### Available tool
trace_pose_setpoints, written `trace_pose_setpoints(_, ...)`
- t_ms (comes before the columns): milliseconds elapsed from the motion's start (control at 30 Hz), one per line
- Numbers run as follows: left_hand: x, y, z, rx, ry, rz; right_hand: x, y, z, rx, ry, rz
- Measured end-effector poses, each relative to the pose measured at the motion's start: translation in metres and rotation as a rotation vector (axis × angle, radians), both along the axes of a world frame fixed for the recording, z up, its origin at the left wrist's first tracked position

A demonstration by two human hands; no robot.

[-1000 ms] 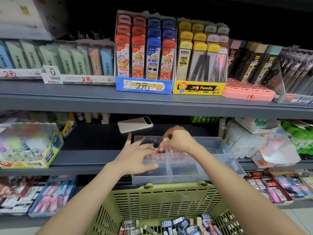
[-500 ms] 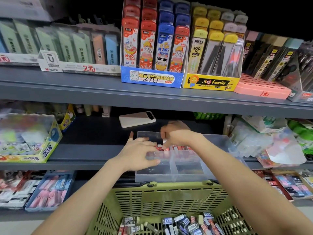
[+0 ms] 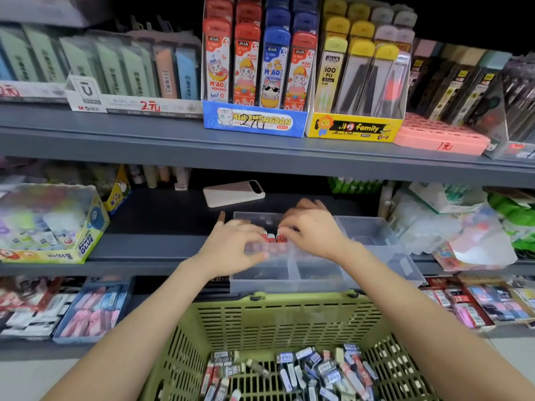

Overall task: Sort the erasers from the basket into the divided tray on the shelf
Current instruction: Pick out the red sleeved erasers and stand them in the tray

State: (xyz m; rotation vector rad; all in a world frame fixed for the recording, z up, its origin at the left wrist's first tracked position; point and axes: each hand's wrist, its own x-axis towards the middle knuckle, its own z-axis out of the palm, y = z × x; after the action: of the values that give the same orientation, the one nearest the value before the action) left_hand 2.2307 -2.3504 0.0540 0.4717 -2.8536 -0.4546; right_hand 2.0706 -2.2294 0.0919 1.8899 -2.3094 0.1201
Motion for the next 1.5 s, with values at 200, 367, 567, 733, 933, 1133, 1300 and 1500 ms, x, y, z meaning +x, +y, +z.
trace_pose_setpoints(200,0.056,0.023,-0.003,-0.071,0.317,0.154,0.067,0.086,-0.042,-0.519,-0.380,0.250)
trace_pose_setpoints(367,0.114,0.049,-0.020,-0.056,0.282,0.329,0.129,0.112,-0.138,0.083,-0.629,0.137)
trace_pose_setpoints(567,0.158,0.066,-0.036,0.057,-0.016,0.306,0.175,0.074,-0.201,0.268,-0.585,0.200)
trace_pose_setpoints(733,0.159,0.069,-0.038,0.088,-0.002,0.327,0.180,0.072,-0.213,0.443,-0.327,0.298)
trace_pose_setpoints(933,0.160,0.068,-0.040,0.151,0.009,0.332,0.162,0.105,-0.221,0.507,-0.392,0.272)
trace_pose_setpoints(1133,0.159,0.067,-0.042,0.207,0.006,0.342,0.108,0.141,-0.200,0.781,-0.462,0.163)
trace_pose_setpoints(1300,0.159,0.068,-0.043,0.233,0.024,0.351,0.156,0.098,-0.182,0.375,-0.881,-0.090)
trace_pose_setpoints(1500,0.161,0.070,-0.043,0.237,0.041,0.362,0.207,0.055,-0.208,0.318,-1.031,-0.611)
